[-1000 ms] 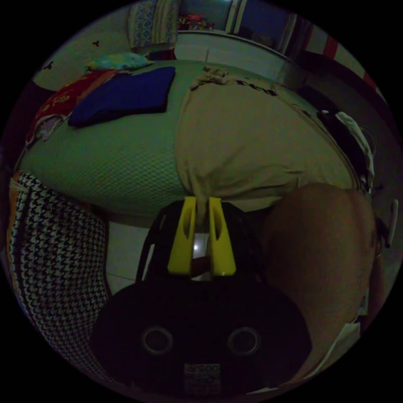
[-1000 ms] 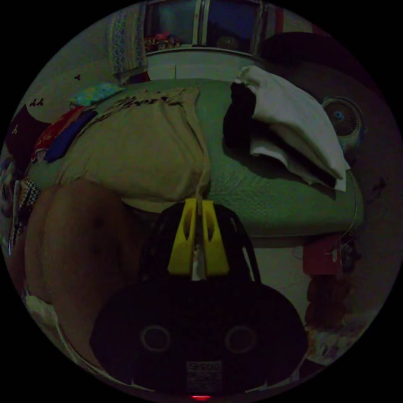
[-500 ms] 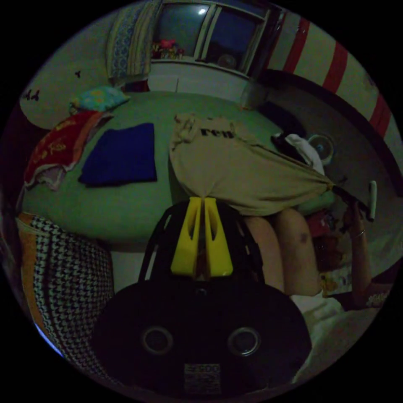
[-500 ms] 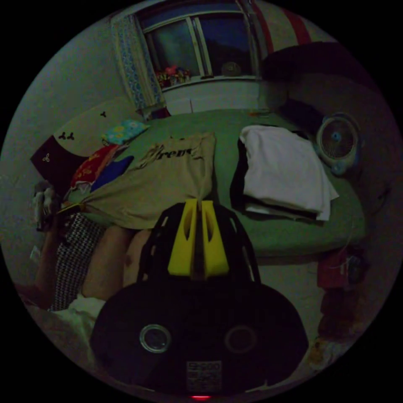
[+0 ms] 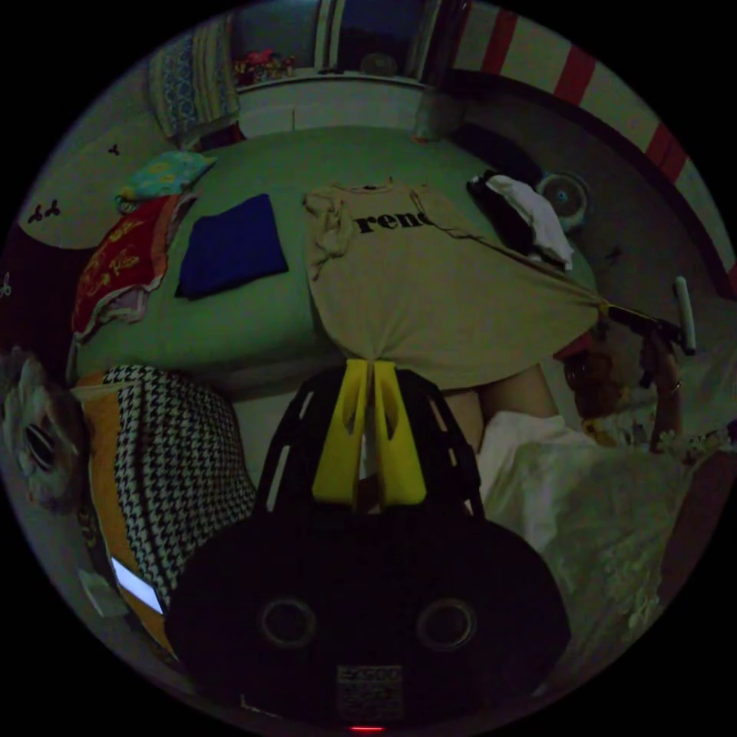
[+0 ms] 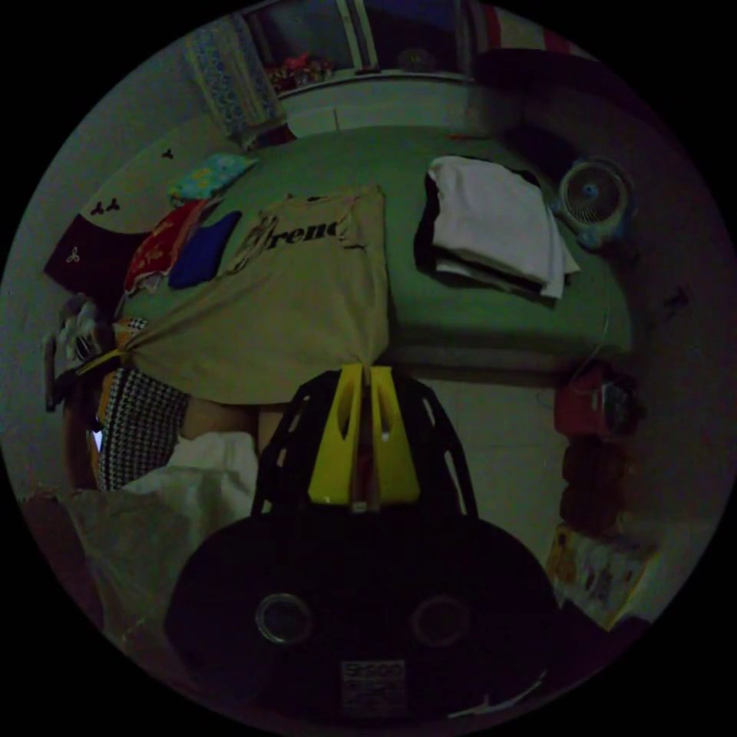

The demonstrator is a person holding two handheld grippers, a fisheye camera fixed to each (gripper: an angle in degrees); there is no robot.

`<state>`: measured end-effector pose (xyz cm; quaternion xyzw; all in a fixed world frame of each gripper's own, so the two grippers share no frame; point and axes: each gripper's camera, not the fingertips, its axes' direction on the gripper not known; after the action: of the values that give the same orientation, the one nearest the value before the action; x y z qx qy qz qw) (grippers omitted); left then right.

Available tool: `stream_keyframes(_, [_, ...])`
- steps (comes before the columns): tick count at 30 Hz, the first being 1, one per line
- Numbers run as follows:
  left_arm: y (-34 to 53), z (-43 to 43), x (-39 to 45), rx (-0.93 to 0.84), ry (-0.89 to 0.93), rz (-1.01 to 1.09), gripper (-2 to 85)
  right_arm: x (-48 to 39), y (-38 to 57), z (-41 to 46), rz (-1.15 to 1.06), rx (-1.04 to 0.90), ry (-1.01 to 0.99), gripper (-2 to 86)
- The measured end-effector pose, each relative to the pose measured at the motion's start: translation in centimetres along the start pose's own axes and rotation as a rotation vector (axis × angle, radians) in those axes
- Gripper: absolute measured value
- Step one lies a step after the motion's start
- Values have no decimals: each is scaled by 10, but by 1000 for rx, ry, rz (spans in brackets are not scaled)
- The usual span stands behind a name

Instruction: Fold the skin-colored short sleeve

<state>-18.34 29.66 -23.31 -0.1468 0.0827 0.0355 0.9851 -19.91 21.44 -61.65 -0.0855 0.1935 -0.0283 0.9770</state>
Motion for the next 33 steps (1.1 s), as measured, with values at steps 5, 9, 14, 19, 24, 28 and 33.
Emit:
stream_keyframes(5, [-46,1,-20,17,7,-45,8,-2,-48,6,27,12,-25,-15])
stream_keyframes(9, [-107,12,-36,40,-6,-33,9,-17,-128,13,-55,72,26,-15])
stream_keyframes(14, [-248,33,-78,78,20,-33,11,-22,-269,30,-87,142,73,-15])
stream_keyframes(19, [-389,84,-116,84,5,-130,21,-22,-424,100,5,102,108,-8])
stream_keyframes(24, [-479,166,-144,-52,-120,-290,76,-10,-502,197,136,-68,177,37])
stream_keyframes(28, [-496,201,-157,-73,-94,-296,146,-10,-483,213,-4,-16,119,41])
stream_keyframes(33, [-464,205,-139,-30,-56,-175,158,-3,-409,204,-134,-11,28,90])
